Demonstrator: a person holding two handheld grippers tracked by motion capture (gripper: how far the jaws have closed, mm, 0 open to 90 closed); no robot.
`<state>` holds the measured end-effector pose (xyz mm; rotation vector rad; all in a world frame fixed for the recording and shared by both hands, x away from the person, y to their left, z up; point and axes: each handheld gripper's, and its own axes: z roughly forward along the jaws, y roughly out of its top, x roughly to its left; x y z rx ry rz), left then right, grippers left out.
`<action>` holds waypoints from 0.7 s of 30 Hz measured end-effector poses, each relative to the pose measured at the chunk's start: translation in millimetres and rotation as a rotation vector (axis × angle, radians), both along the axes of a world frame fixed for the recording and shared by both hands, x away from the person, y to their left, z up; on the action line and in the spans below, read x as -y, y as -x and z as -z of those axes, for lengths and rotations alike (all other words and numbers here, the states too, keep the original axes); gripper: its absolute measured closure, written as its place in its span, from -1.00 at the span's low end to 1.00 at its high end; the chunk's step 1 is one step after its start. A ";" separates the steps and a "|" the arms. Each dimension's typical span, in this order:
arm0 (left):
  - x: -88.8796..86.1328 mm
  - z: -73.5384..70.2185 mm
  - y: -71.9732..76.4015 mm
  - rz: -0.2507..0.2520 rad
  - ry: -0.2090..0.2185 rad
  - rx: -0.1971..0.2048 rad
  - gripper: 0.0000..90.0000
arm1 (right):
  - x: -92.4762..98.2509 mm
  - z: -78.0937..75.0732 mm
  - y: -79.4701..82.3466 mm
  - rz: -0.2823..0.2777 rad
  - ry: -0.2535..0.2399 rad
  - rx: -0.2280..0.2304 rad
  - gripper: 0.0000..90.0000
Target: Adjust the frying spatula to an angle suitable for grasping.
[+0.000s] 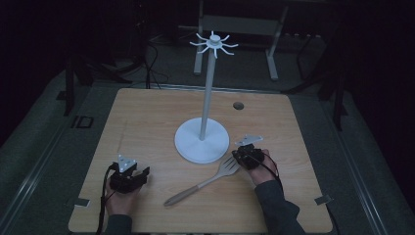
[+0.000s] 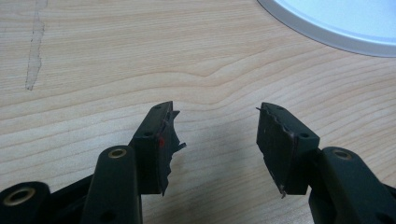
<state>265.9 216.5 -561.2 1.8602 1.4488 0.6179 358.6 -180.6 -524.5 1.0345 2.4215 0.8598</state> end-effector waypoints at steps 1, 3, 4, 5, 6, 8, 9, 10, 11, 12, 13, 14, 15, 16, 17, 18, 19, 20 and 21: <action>-0.2 0.0 0.0 -0.001 0.000 -0.001 0.04 | 0.9 0.3 0.8 0.003 -0.005 0.000 1.00; -0.3 0.1 0.0 -0.003 0.001 -0.001 0.04 | 2.8 0.2 3.1 0.005 -0.009 0.003 1.00; -0.4 0.2 -0.1 -0.004 0.000 -0.002 0.04 | 3.4 0.2 4.3 0.005 -0.006 0.002 1.00; -0.5 0.2 -0.1 -0.004 0.000 -0.002 0.04 | 4.9 0.6 6.1 0.003 -0.007 0.005 1.00; -0.6 0.1 0.1 -0.006 -0.001 -0.002 0.03 | 5.7 0.9 7.3 0.003 -0.010 0.005 1.00; -0.7 0.0 0.1 -0.009 0.000 -0.002 0.03 | 8.4 1.7 11.1 0.003 -0.010 0.008 1.00; -0.8 0.0 0.0 -0.010 0.001 -0.002 0.03 | 10.3 2.6 13.5 0.002 -0.013 0.010 1.00; -1.0 0.1 -0.1 -0.012 0.002 -0.004 0.03 | 12.9 3.9 17.2 0.004 -0.017 0.010 1.00; -1.0 0.1 -0.1 -0.012 0.002 -0.004 0.03 | 12.9 3.9 17.2 0.004 -0.017 0.010 1.00; -1.2 0.2 -0.2 -0.014 0.001 -0.005 0.02 | 16.0 5.7 21.2 0.006 -0.023 0.012 1.00; -1.2 0.2 -0.2 -0.014 0.001 -0.005 0.02 | 16.0 5.7 21.2 0.006 -0.023 0.012 1.00; -1.3 0.2 -0.1 -0.015 0.002 -0.005 0.02 | 17.5 6.6 22.9 0.005 -0.025 0.013 1.00; -1.5 0.1 -0.2 -0.015 0.001 -0.006 0.02 | 19.3 7.4 25.6 0.007 -0.029 0.010 1.00; -1.7 0.2 -0.3 -0.016 0.001 -0.009 0.02 | 21.4 8.1 29.5 0.008 -0.033 0.010 1.00; -1.7 0.2 -0.3 -0.016 0.001 -0.009 0.02 | 21.4 8.1 29.5 0.008 -0.033 0.010 1.00; -1.8 0.4 -0.4 -0.017 0.001 -0.010 0.02 | 23.9 8.5 34.2 0.004 -0.039 0.012 1.00; -1.8 0.6 -0.5 -0.018 0.001 -0.011 0.02 | 23.9 8.5 34.2 0.004 -0.039 0.012 1.00; -1.8 0.6 -0.5 -0.018 0.001 -0.011 0.02 | 23.9 8.5 34.2 0.004 -0.039 0.012 1.00; -1.8 0.7 -0.6 -0.019 0.000 -0.013 0.02 | 24.8 8.6 37.1 0.006 -0.044 0.010 1.00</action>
